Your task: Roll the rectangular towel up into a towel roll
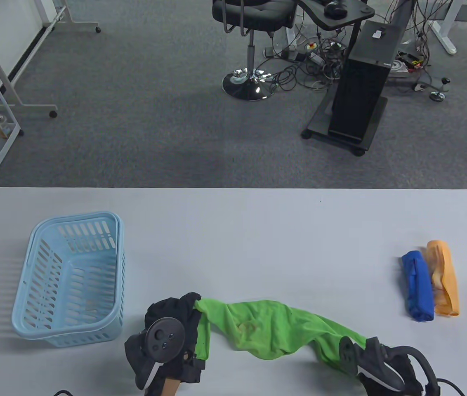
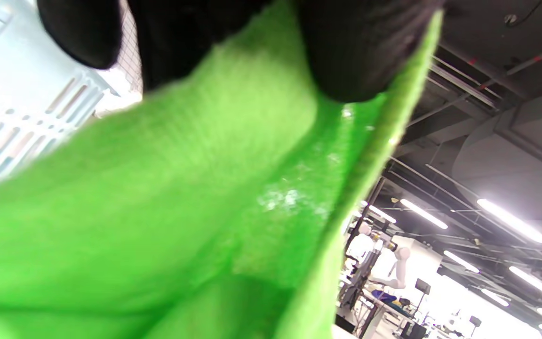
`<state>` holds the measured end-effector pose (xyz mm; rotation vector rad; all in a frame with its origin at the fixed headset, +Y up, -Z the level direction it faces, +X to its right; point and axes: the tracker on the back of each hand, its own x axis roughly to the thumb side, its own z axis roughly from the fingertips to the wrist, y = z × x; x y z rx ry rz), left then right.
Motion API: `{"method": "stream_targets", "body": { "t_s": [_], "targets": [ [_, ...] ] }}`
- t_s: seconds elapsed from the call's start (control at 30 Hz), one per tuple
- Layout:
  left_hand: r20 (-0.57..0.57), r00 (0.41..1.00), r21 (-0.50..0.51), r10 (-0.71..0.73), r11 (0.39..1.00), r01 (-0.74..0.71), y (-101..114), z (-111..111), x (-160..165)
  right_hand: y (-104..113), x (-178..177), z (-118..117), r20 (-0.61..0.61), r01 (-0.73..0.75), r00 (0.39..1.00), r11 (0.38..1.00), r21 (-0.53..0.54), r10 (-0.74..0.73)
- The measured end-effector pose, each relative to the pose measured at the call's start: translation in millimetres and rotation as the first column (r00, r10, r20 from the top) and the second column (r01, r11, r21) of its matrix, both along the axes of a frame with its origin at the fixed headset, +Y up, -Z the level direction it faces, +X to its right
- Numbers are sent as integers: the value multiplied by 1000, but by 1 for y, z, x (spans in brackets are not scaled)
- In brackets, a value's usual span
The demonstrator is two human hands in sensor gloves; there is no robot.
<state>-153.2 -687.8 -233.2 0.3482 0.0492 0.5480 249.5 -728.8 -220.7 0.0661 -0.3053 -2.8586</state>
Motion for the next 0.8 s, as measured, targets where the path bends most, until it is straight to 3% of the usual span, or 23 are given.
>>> {"method": "stream_targets", "body": {
  "t_s": [0.17,0.43,0.6,0.8],
  "targets": [
    [20,999,-58,-42,997,43,20,-6,8,37,9,-24,75,126,988,985,117,-135],
    [-12,990,-117,-142,983,139,67,-26,8,77,11,-61,84,124,986,975,185,-142],
    [-78,996,-167,-31,986,18,100,-43,-22,99,28,-81,79,89,990,956,278,-116],
    [-258,965,-201,54,974,-108,130,-56,-91,111,92,-92,216,128,951,918,376,-221]
  ]
}}
